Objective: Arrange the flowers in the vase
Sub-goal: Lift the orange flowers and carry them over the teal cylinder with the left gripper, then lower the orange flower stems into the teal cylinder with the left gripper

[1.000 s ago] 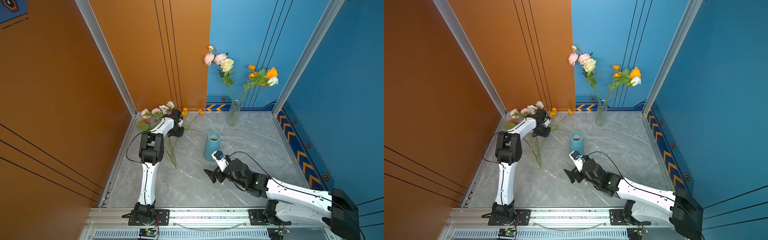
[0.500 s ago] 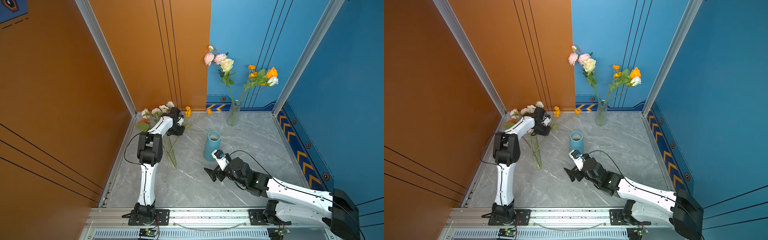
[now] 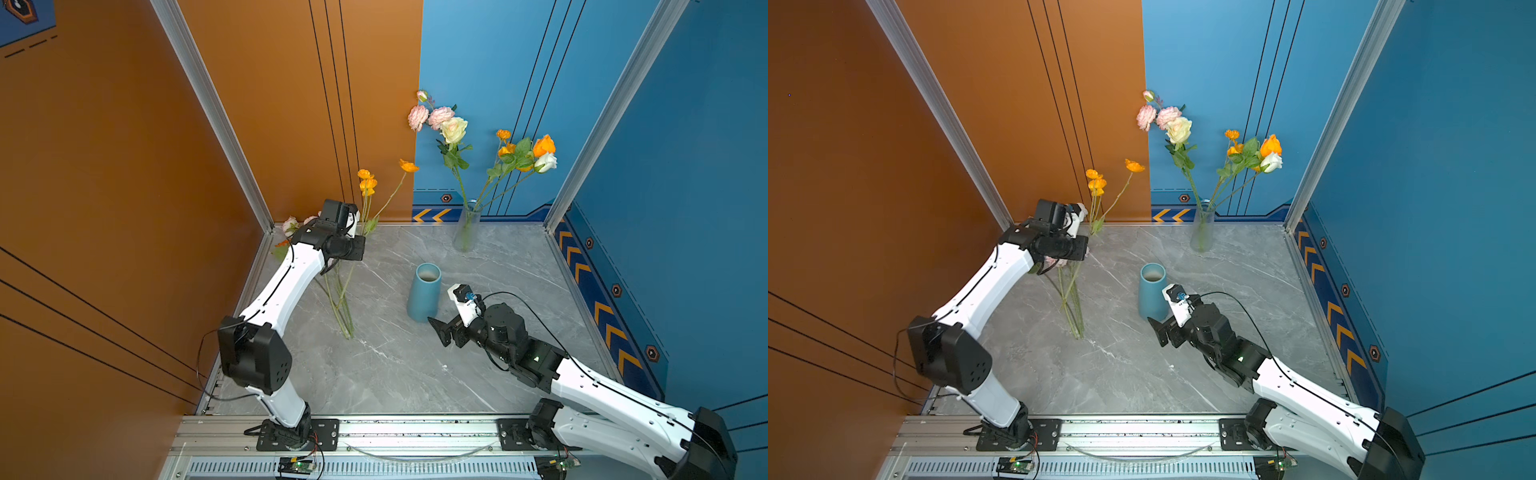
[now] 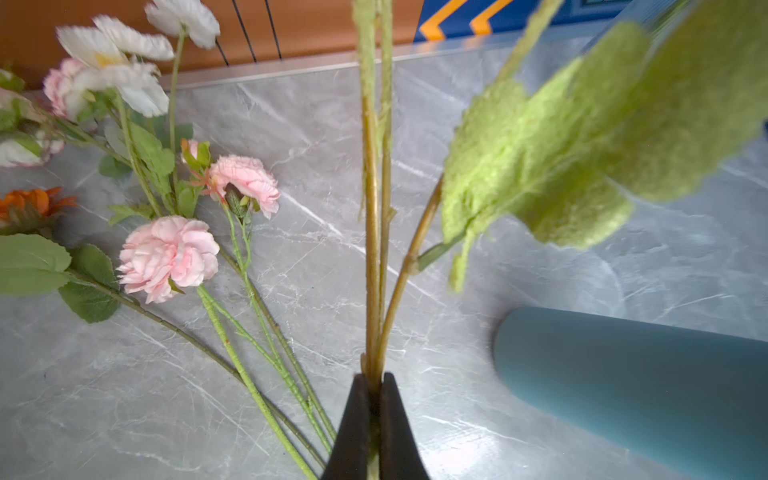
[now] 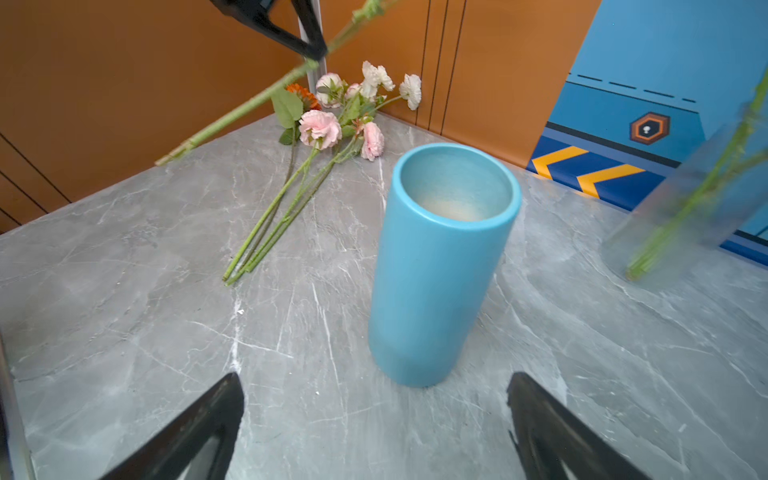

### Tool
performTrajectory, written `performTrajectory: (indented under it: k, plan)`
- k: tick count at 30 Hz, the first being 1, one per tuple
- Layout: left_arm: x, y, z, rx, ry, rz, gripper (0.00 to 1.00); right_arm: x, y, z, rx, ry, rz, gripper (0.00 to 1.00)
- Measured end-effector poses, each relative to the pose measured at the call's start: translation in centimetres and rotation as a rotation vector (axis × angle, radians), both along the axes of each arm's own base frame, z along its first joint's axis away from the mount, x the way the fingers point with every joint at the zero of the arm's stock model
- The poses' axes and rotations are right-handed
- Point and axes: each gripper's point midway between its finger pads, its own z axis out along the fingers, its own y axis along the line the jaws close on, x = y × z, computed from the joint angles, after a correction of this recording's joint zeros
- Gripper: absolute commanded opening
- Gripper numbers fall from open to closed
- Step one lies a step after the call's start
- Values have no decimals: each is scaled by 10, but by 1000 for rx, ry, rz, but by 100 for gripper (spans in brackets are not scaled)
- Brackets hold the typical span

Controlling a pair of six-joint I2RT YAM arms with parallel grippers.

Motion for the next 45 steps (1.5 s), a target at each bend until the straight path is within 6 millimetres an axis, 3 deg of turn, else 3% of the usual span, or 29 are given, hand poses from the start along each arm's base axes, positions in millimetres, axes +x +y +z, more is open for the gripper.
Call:
performTrajectory:
  k: [4,9,12,19,23,35,45]
  plan:
    - [-36,-35,58,-94,-206,-91,0,9,-16,6,29,3,-22,100]
    - [-64,-89,125,-248,-453,-245,0,13,-22,7,40,25,-14,100]
    - [-70,-114,150,-336,-567,-313,0,12,-19,13,55,23,9,100]
    - [-74,-161,186,-475,-757,-422,0,9,-14,25,77,12,41,100]
    - [-65,-182,187,-520,-811,-456,0,9,-12,32,86,5,51,100]
    - [-42,-214,154,-541,-804,-512,0,9,-11,31,87,11,58,100]
    - [-34,-236,104,-512,-718,-587,0,11,-11,28,82,20,57,100]
